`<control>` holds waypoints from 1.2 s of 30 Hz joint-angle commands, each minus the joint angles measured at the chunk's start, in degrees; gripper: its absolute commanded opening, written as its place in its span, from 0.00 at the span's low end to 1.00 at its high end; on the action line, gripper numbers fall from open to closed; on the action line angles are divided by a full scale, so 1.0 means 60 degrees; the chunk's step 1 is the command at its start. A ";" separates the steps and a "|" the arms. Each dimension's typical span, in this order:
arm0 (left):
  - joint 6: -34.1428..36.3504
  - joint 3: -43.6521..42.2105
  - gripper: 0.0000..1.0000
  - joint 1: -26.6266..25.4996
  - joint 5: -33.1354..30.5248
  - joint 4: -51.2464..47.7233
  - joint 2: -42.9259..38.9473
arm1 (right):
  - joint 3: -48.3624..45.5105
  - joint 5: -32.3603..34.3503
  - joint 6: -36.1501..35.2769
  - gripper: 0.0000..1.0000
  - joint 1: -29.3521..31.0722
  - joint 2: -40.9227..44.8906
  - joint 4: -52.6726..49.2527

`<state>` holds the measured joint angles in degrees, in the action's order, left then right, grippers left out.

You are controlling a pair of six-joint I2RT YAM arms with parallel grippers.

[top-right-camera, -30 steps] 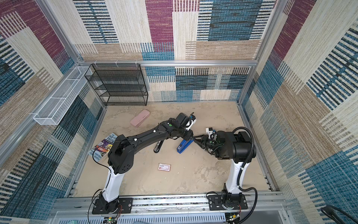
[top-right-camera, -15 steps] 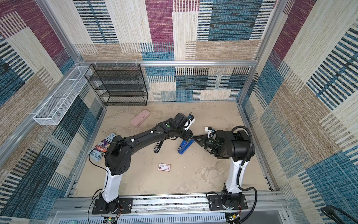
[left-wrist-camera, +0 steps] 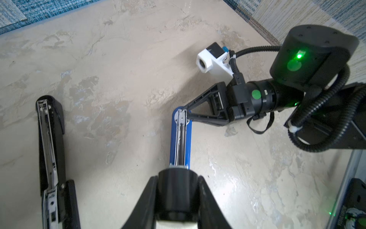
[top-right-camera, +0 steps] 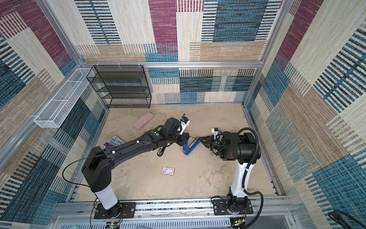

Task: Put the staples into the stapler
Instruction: 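Grasp the blue stapler's base with the right gripper while left pulls it open, then lower the opened blue stapler onto the table and open both grippers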

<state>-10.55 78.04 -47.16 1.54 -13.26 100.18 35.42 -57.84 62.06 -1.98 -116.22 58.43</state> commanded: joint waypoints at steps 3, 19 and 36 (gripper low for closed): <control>-0.0162 -0.1469 0.00 0.0030 -0.0916 0.0917 -0.1014 | 0.0103 0.0975 0.0350 0.00 -0.0383 -0.0118 0.0134; -0.0521 -0.4629 0.00 0.0022 -0.0783 0.2612 -0.1851 | 0.0312 0.0978 0.0338 0.00 -0.0988 -0.0329 0.0178; -0.0893 -0.6176 0.01 0.0022 -0.1660 0.2594 -0.1639 | 0.0483 0.0911 0.0072 0.00 -0.1296 -0.0707 0.0251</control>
<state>-13.34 42.22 -47.33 1.67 10.59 89.78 37.98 -57.01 62.70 -8.97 -119.81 60.53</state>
